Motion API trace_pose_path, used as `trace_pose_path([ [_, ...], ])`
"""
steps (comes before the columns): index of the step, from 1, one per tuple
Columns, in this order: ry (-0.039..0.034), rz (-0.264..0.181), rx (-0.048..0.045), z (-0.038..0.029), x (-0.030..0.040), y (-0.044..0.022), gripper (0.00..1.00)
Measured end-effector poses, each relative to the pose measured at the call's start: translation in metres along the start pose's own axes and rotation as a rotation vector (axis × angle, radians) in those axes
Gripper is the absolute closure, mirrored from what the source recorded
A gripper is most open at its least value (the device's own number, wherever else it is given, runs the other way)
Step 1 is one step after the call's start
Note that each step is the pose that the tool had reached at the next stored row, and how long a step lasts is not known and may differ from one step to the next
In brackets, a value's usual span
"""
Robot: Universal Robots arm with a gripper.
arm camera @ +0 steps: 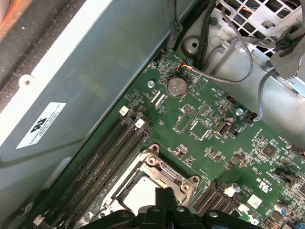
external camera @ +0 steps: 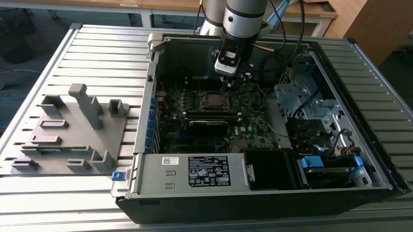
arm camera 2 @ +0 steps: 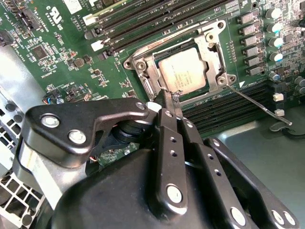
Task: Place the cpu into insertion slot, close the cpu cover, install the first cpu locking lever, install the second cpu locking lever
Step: 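Close the cpu cover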
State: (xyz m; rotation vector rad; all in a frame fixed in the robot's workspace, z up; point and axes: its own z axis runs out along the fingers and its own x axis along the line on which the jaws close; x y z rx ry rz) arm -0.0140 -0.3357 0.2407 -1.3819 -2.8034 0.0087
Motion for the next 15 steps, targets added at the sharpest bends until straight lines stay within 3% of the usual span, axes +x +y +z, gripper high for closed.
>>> trace_pose_path([
  [9,-0.001,-0.083,0.0009,0.0,0.0,0.0,0.9],
  [15,-0.0012,-0.096,0.0011,0.0,0.0,0.0,0.9],
])
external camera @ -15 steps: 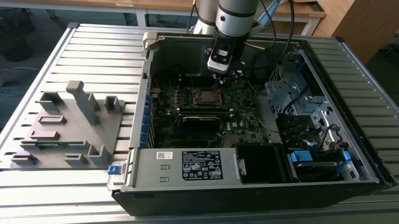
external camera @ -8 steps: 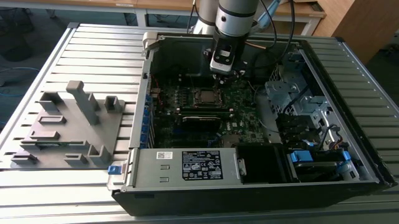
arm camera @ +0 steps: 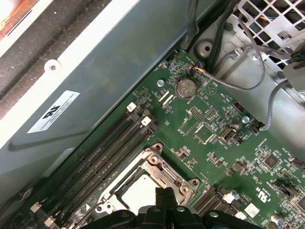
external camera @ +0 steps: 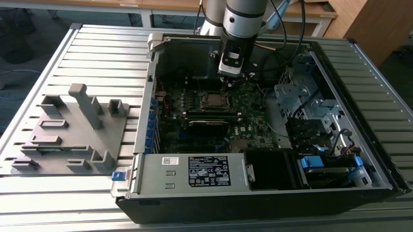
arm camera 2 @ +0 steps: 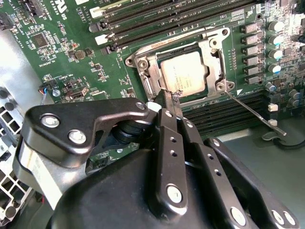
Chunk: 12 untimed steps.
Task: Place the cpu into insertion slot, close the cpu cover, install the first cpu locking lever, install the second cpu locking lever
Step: 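Close the cpu cover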
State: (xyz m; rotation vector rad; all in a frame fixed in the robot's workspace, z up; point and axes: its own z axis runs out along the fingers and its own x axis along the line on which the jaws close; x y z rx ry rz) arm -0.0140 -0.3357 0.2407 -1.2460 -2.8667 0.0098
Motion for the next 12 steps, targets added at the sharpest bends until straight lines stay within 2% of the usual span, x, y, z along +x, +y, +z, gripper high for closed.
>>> trace_pose_path([
  [12,-0.0001,-0.007,0.0002,0.0,0.0,0.0,0.9],
])
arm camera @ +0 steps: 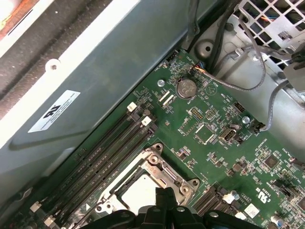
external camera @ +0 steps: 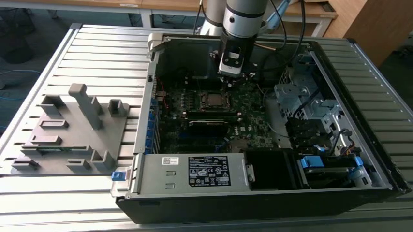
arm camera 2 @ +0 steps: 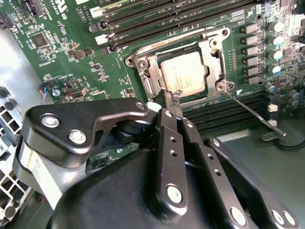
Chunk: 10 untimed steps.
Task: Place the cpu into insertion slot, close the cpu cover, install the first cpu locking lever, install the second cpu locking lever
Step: 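Close the cpu cover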
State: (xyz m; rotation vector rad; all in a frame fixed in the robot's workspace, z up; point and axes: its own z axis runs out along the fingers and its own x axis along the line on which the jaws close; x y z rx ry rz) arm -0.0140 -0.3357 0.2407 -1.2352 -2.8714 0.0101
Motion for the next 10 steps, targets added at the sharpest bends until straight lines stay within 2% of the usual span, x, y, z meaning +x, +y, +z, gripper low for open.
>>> trace_pose_path([
  [10,-0.0016,-0.137,0.0016,0.0004,0.0,0.0,0.9],
])
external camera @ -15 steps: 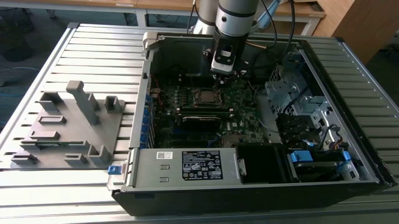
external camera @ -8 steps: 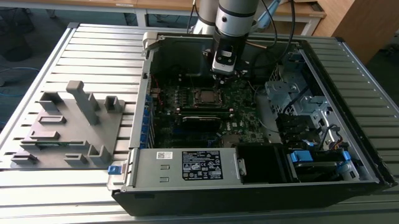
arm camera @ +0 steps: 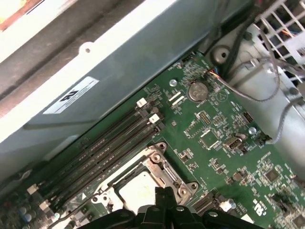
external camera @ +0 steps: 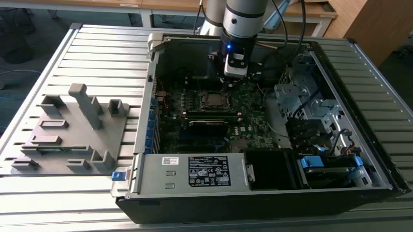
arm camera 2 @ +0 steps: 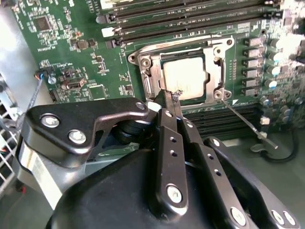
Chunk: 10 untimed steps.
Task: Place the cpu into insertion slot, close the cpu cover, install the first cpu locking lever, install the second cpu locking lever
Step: 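Close the cpu cover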
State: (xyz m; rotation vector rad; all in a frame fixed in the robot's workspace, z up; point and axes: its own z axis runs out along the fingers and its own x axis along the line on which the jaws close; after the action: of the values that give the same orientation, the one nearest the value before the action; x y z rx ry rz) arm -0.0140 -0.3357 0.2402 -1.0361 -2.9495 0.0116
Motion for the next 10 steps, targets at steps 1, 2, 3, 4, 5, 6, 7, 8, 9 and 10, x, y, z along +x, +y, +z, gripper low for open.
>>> trace_pose_path([
  [1,-0.0001,-0.011,0.0001,0.0,0.0,0.0,0.9],
  [2,-0.0002,-0.012,0.0001,0.0,0.0,0.0,0.9],
  [3,-0.0002,-0.012,0.0001,0.0,0.0,0.0,0.9],
  [4,-0.0002,-0.012,0.0001,0.0,0.0,0.0,0.9],
  [5,-0.0002,-0.012,0.0002,0.0,0.0,0.0,0.9],
  [6,-0.0002,-0.012,0.0001,0.0,0.0,0.0,0.9],
  [7,-0.0002,-0.012,0.0001,0.0,0.0,0.0,0.9],
  [8,-0.0001,-0.013,0.0001,0.0001,0.0,0.0,0.9],
  [9,-0.0002,-0.015,0.0001,0.0001,0.0,0.0,0.9],
  [10,-0.0003,-0.022,0.0002,0.0001,0.0,0.0,0.9],
])
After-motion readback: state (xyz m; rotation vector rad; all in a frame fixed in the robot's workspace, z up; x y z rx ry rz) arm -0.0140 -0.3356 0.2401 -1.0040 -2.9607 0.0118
